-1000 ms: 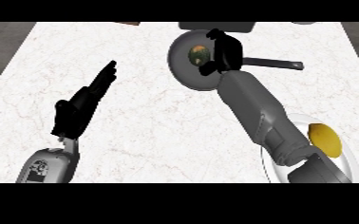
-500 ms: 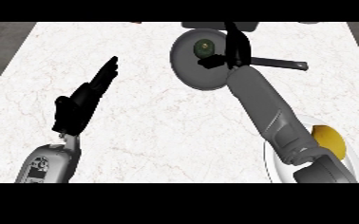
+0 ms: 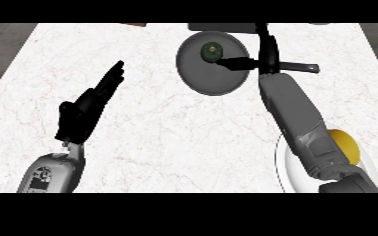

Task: Pick the squash from the plate and place it in the pan

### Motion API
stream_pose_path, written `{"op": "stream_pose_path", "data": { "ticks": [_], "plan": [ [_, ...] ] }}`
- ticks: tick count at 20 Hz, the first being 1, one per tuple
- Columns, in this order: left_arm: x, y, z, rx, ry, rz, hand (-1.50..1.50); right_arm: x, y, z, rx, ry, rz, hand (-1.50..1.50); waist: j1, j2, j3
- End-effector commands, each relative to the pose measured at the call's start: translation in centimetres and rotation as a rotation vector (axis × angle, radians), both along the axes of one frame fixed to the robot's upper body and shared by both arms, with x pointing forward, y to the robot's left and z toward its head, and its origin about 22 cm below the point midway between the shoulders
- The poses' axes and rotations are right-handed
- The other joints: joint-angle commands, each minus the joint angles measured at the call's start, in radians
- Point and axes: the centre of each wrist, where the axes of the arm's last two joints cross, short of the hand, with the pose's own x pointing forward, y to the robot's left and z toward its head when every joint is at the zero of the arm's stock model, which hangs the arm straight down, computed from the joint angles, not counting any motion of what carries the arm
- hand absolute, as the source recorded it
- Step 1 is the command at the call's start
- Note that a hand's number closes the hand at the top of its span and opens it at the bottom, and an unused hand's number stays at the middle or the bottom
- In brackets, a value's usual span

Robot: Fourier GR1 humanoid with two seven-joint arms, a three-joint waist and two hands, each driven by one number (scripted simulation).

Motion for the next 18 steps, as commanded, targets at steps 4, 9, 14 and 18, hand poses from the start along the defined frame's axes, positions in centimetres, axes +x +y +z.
{"op": "stream_pose_path", "data": {
  "ticks": [4,9,14,18],
  "plan": [
    [0.3,1.4,0.1,0.012,-0.005,0.022,0.00,-2.3,-4.9,-4.3,0.122,-0.080,0.132,-1.50,-0.027,-0.013,-0.002],
    [-0.4,1.8,-1.0,0.006,0.042,0.028,0.00,-3.4,-4.4,-6.2,0.099,-0.160,0.150,-1.50,-0.039,-0.022,-0.003],
    [-0.5,3.1,-1.0,0.000,0.019,0.060,0.00,-5.7,-5.0,-9.0,0.148,-0.141,0.191,-1.50,-0.056,-0.029,-0.004],
    [-2.5,2.2,0.1,0.001,0.038,0.066,0.00,-7.5,-4.4,-10.6,0.128,-0.158,0.194,-1.50,-0.064,-0.035,-0.004]
  ]
}}
